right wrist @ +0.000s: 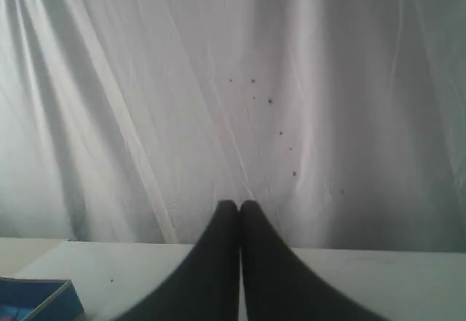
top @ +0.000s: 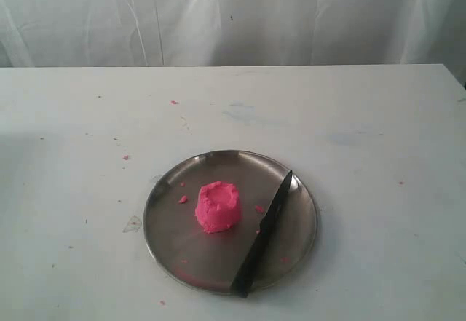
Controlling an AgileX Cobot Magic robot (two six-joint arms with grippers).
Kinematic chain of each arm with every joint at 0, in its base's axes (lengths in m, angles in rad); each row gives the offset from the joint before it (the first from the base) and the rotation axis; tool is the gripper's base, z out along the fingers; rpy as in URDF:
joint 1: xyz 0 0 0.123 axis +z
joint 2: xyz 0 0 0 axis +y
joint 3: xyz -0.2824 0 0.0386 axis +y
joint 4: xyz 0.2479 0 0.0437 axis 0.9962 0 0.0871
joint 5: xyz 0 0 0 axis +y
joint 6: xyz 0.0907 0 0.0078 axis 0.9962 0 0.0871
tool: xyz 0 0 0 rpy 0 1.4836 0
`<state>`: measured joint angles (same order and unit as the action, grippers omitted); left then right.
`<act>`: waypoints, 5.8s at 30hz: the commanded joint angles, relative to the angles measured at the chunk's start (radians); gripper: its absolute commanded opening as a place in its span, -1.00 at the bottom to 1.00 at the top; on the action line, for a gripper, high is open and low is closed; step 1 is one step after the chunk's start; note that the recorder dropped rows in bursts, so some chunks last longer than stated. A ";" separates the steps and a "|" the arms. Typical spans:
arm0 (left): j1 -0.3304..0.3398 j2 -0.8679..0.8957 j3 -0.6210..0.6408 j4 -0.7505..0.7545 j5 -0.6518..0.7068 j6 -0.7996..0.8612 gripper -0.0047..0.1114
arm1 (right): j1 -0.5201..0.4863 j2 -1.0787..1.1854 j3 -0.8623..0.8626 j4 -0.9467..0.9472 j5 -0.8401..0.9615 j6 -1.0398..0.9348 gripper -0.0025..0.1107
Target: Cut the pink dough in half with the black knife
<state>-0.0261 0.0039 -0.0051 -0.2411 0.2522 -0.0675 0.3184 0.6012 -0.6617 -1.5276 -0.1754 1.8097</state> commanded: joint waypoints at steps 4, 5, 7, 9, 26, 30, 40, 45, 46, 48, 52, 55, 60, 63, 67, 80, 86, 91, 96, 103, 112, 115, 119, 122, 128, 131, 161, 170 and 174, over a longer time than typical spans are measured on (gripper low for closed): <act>0.003 -0.004 0.005 -0.006 -0.004 -0.003 -0.92 | 0.000 -0.026 0.178 0.934 0.377 -0.845 -0.96; 0.003 -0.004 0.005 -0.006 -0.004 -0.003 -0.92 | 0.000 -0.026 0.183 1.005 0.428 -0.897 -0.96; 0.003 -0.004 0.005 -0.006 -0.004 -0.003 -0.92 | 0.034 -0.031 0.195 1.144 0.525 -1.029 -0.96; 0.003 -0.004 0.005 -0.006 -0.004 -0.003 -0.92 | 0.104 -0.030 0.197 1.475 0.592 -1.310 -0.96; 0.003 -0.004 0.005 -0.006 -0.004 -0.003 -0.92 | 0.170 0.126 0.303 1.937 0.555 -1.690 -0.30; 0.003 -0.004 0.005 -0.006 -0.004 -0.003 -0.92 | 0.170 0.157 0.303 1.696 0.485 -1.690 -0.30; 0.003 -0.004 0.005 -0.006 -0.004 -0.003 -0.92 | 0.170 0.158 0.303 1.813 0.424 -1.799 -0.30; 0.003 -0.004 0.005 -0.006 -0.004 -0.003 -0.92 | 0.170 0.161 0.303 2.467 0.513 -2.327 -0.30; 0.003 -0.004 0.005 -0.006 -0.004 -0.003 -0.92 | 0.170 0.166 0.303 2.572 0.520 -2.403 -0.30; 0.003 -0.004 0.005 -0.006 -0.004 -0.003 -0.92 | 0.170 0.192 0.303 2.777 0.530 -2.531 -0.30; 0.003 -0.004 0.005 -0.006 -0.004 -0.003 -0.92 | 0.170 0.292 0.303 3.031 0.532 -2.673 -0.30; 0.003 -0.004 0.005 -0.006 -0.004 -0.003 -0.92 | 0.170 0.409 0.303 3.096 0.572 -2.722 -0.27; 0.003 -0.004 0.005 -0.006 -0.004 -0.003 -0.92 | 0.170 0.583 0.293 3.098 0.586 -2.722 -0.08; 0.003 -0.004 0.005 -0.006 -0.004 -0.003 -0.92 | 0.170 0.654 0.262 3.098 0.589 -2.731 -0.04; 0.003 -0.004 0.005 -0.006 -0.004 -0.003 -0.92 | 0.170 0.711 0.214 3.098 0.596 -2.746 -0.04; 0.003 -0.004 0.005 -0.006 -0.004 -0.003 -0.92 | 0.170 0.925 0.128 3.181 0.614 -2.824 -0.04; 0.003 -0.004 0.005 -0.006 -0.004 -0.003 -0.92 | 0.170 1.038 0.086 3.186 0.624 -2.838 -0.04; 0.003 -0.004 0.005 -0.006 -0.004 -0.003 -0.92 | 0.170 1.098 0.053 3.186 0.623 -2.838 -0.04; 0.003 -0.004 0.005 -0.006 -0.004 -0.003 -0.92 | 0.170 1.137 0.041 3.186 0.618 -2.838 -0.04; 0.003 -0.004 0.005 -0.006 -0.004 -0.003 -0.92 | 0.170 1.177 0.032 3.198 0.604 -2.855 -0.04; 0.003 -0.004 0.005 -0.006 -0.004 -0.003 -0.92 | 0.170 1.225 0.001 3.201 0.641 -2.855 -0.04; 0.003 -0.004 0.005 -0.006 -0.004 -0.003 -0.92 | 0.170 1.241 0.001 3.209 0.641 -2.855 -0.05; 0.003 -0.004 0.005 -0.006 -0.004 -0.003 -0.92 | 0.170 1.248 0.001 3.214 0.636 -2.853 -0.28; 0.003 -0.004 0.005 -0.006 -0.004 -0.003 -0.92 | 0.170 1.248 0.001 3.219 0.618 -2.853 -0.51; 0.003 -0.004 0.005 -0.006 -0.004 -0.003 -0.92 | 0.170 1.245 0.001 3.221 0.590 -2.836 -0.82; 0.003 -0.004 0.005 -0.006 -0.004 -0.003 -0.92 | 0.170 1.232 0.001 3.226 0.578 -2.836 -0.85; 0.003 -0.004 0.005 -0.006 -0.004 -0.003 -0.92 | 0.173 0.625 -0.179 1.830 0.907 -2.095 -0.86; 0.003 -0.004 0.005 -0.006 -0.004 -0.003 -0.92 | 0.242 0.625 -0.217 1.825 0.993 -2.096 -0.86; 0.003 -0.004 0.005 -0.062 -0.067 -0.047 -0.92 | 0.272 0.625 -0.217 1.816 0.997 -2.094 -0.86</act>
<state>-0.0261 0.0039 -0.0051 -0.2441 0.2340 -0.0699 0.5715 1.2344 -0.8734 0.3023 0.8173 -0.2890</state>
